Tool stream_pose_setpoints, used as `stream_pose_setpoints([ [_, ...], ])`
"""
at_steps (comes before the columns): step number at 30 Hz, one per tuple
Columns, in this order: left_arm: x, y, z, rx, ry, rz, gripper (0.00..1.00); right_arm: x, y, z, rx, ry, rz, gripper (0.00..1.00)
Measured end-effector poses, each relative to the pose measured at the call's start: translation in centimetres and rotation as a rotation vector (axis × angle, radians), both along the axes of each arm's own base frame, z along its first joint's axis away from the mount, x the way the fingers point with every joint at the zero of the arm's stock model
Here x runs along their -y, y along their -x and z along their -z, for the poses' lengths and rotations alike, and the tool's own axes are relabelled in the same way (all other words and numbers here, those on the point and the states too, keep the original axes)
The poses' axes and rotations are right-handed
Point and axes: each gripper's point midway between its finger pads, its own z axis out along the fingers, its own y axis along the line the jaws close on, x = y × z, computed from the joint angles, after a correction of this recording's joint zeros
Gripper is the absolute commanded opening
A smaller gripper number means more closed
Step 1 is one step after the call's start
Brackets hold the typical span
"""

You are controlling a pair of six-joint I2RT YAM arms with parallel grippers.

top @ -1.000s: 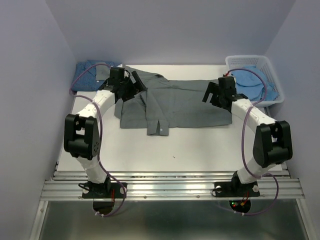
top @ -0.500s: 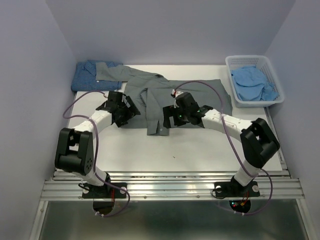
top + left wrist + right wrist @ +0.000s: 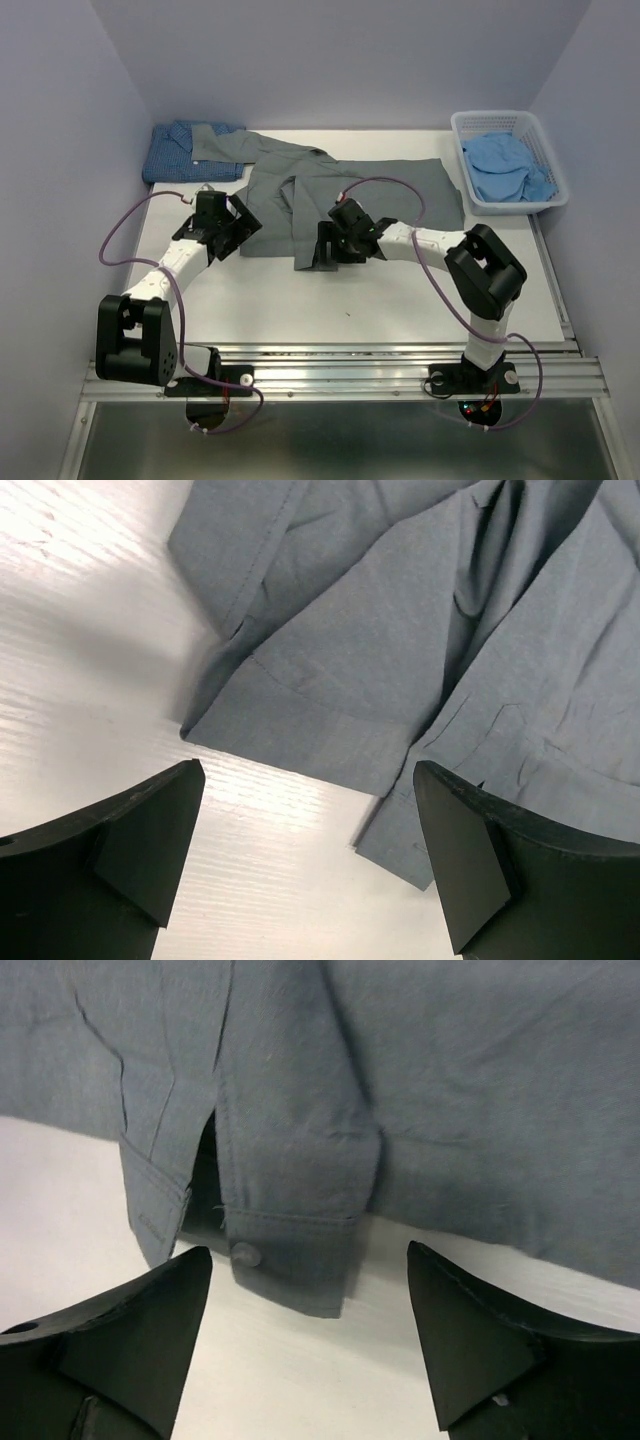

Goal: Fold and stack the long sleeve shirts
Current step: Fold the shirt

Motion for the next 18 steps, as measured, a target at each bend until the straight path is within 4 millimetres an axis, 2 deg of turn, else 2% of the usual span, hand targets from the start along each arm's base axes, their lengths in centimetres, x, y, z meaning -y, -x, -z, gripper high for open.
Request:
stream_pose_setpoints([
  [1, -0.1, 0.1, 0.2, -0.005, -0.002, -0.004, 0.99, -0.4, 0.4, 0.3, -0.012, -0.003, -0.004, 0.77],
  [5, -0.6, 0.1, 0.3, -0.007, -0.006, -0.018, 0.99, -1.4, 1.5, 0.7, -0.029, -0.006, -0.02, 0.77],
  [8, -0.8, 0.0, 0.3, -0.007, -0.007, -0.025, 0.99, -1.5, 1.9, 0.8, -0.047, -0.001, -0.01, 0.5],
  [9, -0.8, -0.1, 0.3, -0.005, -0.007, -0.025, 0.99, -1.3, 2.0, 1.1, -0.054, 0.014, 0.002, 0.31],
  [12, -0.8, -0.3, 0.2, 0.003, -0.001, -0.025, 0.99, -0.7, 1.8, 1.6, -0.06, 0.038, 0.037, 0.13],
  [15, -0.7, -0.7, 0.4, 0.006, 0.007, -0.019, 0.99, 0.1, 1.5, 1.9, -0.044, 0.084, 0.048, 0.06],
  [18, -0.3, -1.0, 0.8, 0.005, 0.021, -0.005, 0.99, 1.6, 0.4, 1.1, 0.021, 0.201, 0.005, 0.01],
])
